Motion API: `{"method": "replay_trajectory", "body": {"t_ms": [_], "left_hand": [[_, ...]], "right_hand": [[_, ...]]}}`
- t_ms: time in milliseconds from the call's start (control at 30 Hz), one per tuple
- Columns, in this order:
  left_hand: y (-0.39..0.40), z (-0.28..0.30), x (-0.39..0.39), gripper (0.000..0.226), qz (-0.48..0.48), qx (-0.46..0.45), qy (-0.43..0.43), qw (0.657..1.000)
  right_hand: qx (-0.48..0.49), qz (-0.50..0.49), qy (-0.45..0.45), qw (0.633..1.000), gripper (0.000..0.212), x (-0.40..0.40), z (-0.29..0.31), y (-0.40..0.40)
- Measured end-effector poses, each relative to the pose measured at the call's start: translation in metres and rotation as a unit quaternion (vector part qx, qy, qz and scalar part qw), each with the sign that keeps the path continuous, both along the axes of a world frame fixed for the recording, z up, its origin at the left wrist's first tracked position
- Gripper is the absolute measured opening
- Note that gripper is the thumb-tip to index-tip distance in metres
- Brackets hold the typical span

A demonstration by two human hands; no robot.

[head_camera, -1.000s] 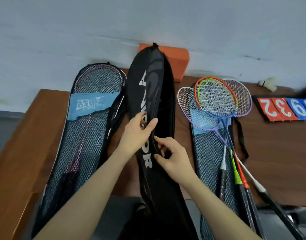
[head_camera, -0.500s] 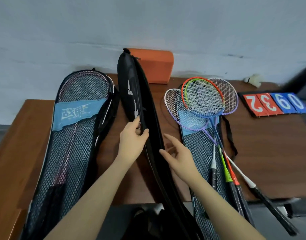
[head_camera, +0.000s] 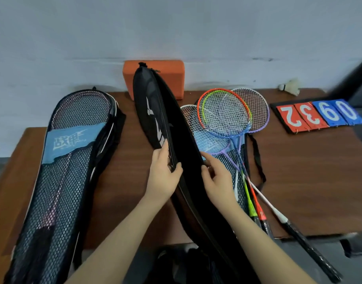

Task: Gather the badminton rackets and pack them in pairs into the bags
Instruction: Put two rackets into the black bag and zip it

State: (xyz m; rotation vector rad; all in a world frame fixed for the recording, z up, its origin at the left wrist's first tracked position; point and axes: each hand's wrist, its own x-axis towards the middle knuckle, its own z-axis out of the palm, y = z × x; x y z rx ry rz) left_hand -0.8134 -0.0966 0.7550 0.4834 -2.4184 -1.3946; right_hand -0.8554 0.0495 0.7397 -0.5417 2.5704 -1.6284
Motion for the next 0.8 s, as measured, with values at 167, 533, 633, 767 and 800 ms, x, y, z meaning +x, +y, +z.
{"method": "replay_trajectory", "body": {"t_ms": [167,533,633,767,800], "left_hand": [[0.004,0.012,-0.019,0.061,-0.005,-0.014,0.019,1.0],[0.025,0.006,-0.034,0.061,-0.044,-0.018,0.004,0.999],[0.036,-0.002,-0.033,0.062,-0.052,-0.017,-0.013,0.998],[0.048,-0.01,-0.036,0.062,-0.043,-0.013,-0.027,0.999],[0.05,-0.012,-0.036,0.062,-0.04,-0.009,-0.032,0.999]], "right_hand": [[-0.001,-0.017,-0.041,0.999,0.043,-0.021,-0.014,0.018],[0.097,-0.047,-0.074,0.991,0.039,-0.051,-0.042,0.076],[0.173,-0.11,-0.052,0.977,0.031,-0.05,-0.056,0.109],[0.274,-0.131,-0.075,0.95,0.032,-0.042,-0.07,0.135],[0.285,-0.129,-0.074,0.947,0.032,-0.041,-0.072,0.135]]}}
